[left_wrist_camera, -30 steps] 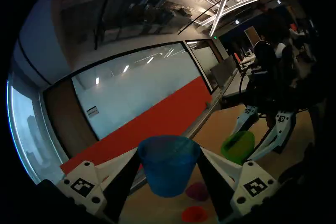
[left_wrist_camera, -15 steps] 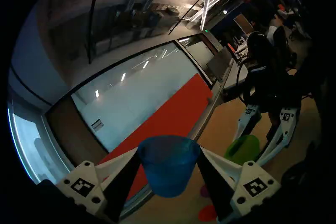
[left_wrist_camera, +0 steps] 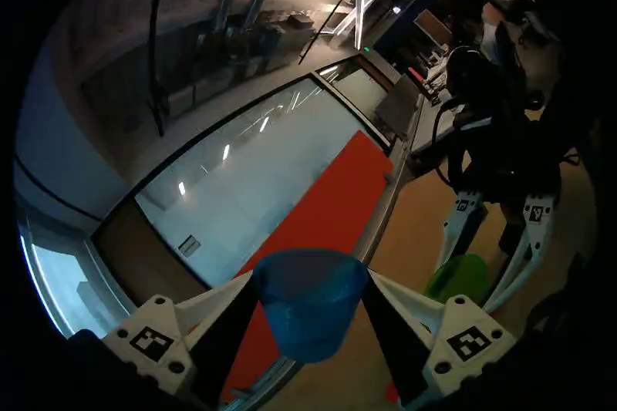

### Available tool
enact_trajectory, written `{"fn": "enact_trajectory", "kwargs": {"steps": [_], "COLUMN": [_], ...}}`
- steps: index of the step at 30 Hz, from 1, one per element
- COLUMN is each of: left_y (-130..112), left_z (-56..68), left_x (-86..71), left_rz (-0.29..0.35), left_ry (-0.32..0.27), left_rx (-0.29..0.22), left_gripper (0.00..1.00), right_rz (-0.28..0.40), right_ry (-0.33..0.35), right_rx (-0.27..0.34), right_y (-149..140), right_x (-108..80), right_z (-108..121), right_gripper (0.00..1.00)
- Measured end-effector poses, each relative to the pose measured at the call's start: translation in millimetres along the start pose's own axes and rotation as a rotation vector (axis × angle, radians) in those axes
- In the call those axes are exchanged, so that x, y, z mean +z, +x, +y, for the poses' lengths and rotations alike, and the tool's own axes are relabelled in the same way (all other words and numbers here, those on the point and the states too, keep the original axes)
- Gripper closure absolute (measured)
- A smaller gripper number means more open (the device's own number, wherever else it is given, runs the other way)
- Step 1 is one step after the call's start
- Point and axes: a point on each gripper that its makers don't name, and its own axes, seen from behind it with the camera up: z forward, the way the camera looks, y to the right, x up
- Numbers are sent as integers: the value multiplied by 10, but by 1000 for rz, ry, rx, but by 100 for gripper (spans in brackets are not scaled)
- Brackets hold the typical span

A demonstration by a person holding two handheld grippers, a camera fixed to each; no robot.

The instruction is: Pour water

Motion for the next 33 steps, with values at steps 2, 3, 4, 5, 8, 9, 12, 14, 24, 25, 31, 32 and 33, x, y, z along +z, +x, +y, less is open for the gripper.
{"fn": "enact_trajectory", "kwargs": {"steps": [2,3,4,5,8,9,12,14,24,25,31,32,33], "left_y": [12,17,19,22,29,30,32,33,80,83,97,100,103], "left_z": [8,12,14,16,13,10,6,2,-6,-9,-11,-8,-5], "left_x": [10,15,22,30,51,56,49,53,61,59,49,47,45], "left_rz": [0,0,0,0,-1,-1,-2,-3,0,0,0,1,2], "left_ry": [-1,-1,-1,0,4,5,9,11,18,18,22,22,22], "left_rx": [16,24,31,40,65,73,96,109,156,161,188,192,196], "left_gripper": [13,13,13,13,13,13,13,13,13,13,13,13,13], "right_rz": [0,1,1,1,2,2,3,3,4,4,5,5,5], "right_ry": [1,2,3,4,7,8,10,12,15,15,16,16,15], "right_rx": [-1,-2,-2,-2,-5,-6,-7,-8,-12,-13,-13,-14,-15], "right_y": [-1,-1,1,3,12,15,26,33,37,38,44,46,47], "right_x": [10,15,20,25,37,40,51,56,70,71,66,66,66], "right_z": [-3,-4,-8,-13,-23,-26,-33,-39,-50,-50,-55,-53,-51], "right_gripper": [10,10,10,10,10,10,10,10,10,10,10,10,10]}}
